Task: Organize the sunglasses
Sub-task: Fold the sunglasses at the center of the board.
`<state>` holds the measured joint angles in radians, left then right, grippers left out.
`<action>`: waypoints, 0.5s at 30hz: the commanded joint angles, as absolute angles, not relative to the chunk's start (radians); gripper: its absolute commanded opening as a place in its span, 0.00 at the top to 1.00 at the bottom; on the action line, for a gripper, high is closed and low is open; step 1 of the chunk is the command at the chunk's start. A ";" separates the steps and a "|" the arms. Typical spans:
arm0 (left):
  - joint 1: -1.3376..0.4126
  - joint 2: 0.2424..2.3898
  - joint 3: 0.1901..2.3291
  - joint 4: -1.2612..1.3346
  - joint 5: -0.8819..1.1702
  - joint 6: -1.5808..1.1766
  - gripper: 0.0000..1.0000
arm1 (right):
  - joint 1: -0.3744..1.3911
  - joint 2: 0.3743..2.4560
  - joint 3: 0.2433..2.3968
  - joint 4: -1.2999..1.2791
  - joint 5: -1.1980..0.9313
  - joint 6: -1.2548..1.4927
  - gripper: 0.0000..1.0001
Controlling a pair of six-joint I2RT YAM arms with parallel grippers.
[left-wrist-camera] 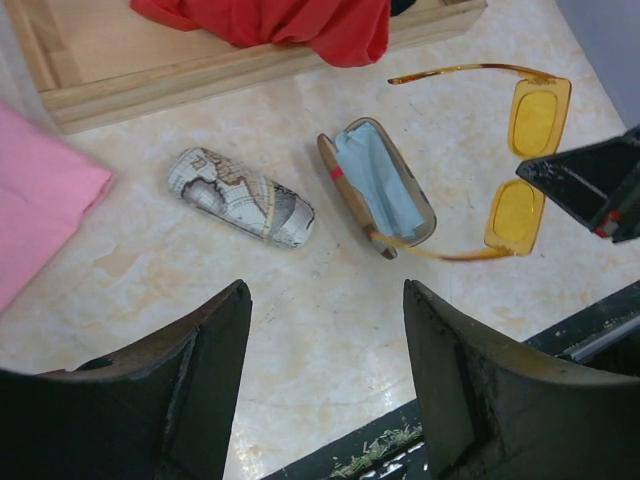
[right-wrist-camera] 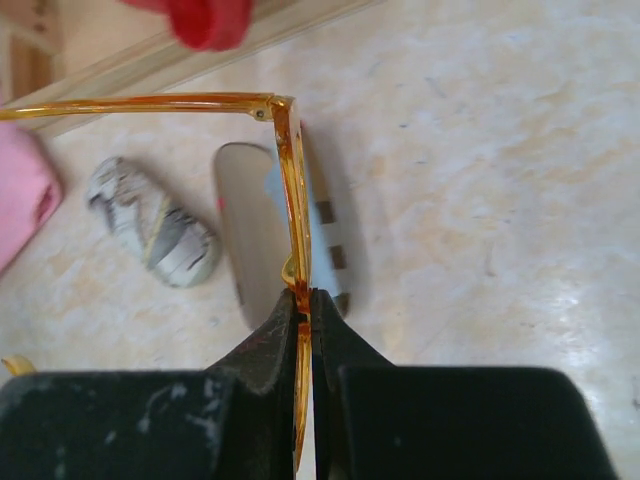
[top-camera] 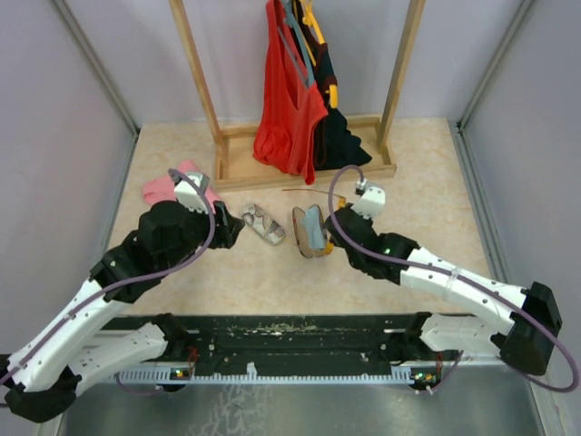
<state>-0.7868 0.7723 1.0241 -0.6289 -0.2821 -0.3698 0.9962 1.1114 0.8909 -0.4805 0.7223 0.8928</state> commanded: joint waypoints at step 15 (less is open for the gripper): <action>-1.103 1.063 0.891 -0.398 -0.430 -0.517 0.34 | 0.576 0.991 0.848 -0.358 0.408 0.818 1.00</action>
<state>-1.0805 1.0218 0.9131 -0.4728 -0.3595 -0.4717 0.5983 1.0386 0.7834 -0.4282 0.4355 0.8284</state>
